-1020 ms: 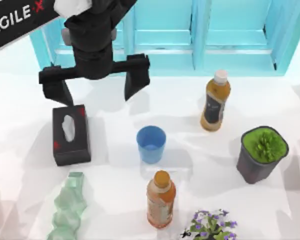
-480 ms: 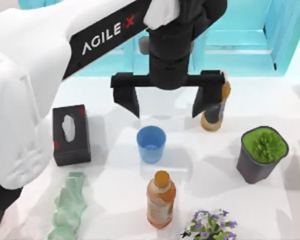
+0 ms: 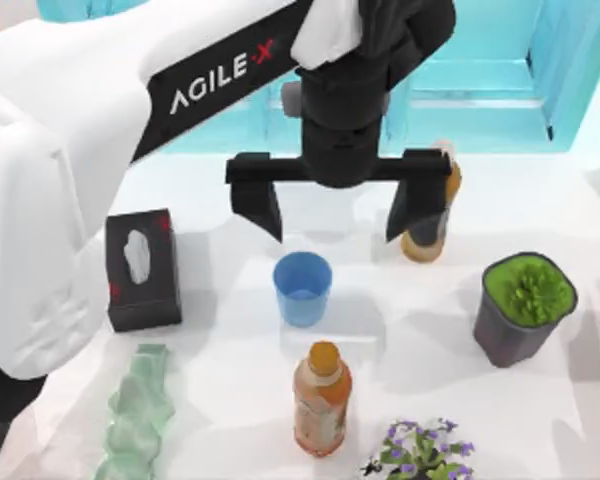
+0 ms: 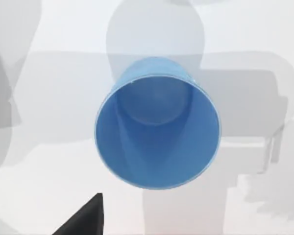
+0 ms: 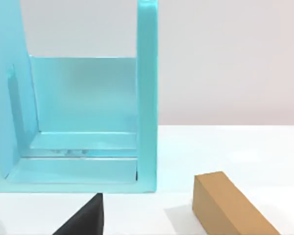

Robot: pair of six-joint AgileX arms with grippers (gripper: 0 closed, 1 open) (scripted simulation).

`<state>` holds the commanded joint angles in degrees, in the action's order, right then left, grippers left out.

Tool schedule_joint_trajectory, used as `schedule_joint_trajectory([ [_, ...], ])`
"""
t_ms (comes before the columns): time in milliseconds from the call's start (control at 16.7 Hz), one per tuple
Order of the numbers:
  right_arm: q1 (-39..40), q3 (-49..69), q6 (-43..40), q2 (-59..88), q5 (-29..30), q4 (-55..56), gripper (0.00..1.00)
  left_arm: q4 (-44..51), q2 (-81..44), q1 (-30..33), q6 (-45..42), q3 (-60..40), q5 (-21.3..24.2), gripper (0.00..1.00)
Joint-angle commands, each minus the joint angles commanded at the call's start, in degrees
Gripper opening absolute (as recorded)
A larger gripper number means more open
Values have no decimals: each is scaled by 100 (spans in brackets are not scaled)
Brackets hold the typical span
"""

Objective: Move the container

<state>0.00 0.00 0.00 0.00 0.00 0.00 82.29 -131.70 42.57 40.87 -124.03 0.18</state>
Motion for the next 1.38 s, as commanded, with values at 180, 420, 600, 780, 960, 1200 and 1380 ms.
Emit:
schedule_joint_trajectory([
  [180, 0, 0, 0, 0, 0, 0, 100, -634, -31, -3, -10, 610, 1, 100],
  [420, 0, 0, 0, 0, 0, 0, 100, -1634, -105, 0, -7, 1518, 2, 100],
  [600, 0, 0, 0, 0, 0, 0, 100, -1952, -132, 6, 0, 1825, 5, 100],
  [780, 0, 0, 0, 0, 0, 0, 100, -1953, -133, 6, 0, 1826, 5, 100],
  [960, 0, 0, 0, 0, 0, 0, 100, -1953, -133, 6, 0, 1826, 5, 77],
  [1200, 0, 0, 0, 0, 0, 0, 100, -1953, -133, 6, 0, 1826, 5, 47],
  [1380, 0, 0, 0, 0, 0, 0, 100, -1953, -133, 6, 0, 1826, 5, 25],
])
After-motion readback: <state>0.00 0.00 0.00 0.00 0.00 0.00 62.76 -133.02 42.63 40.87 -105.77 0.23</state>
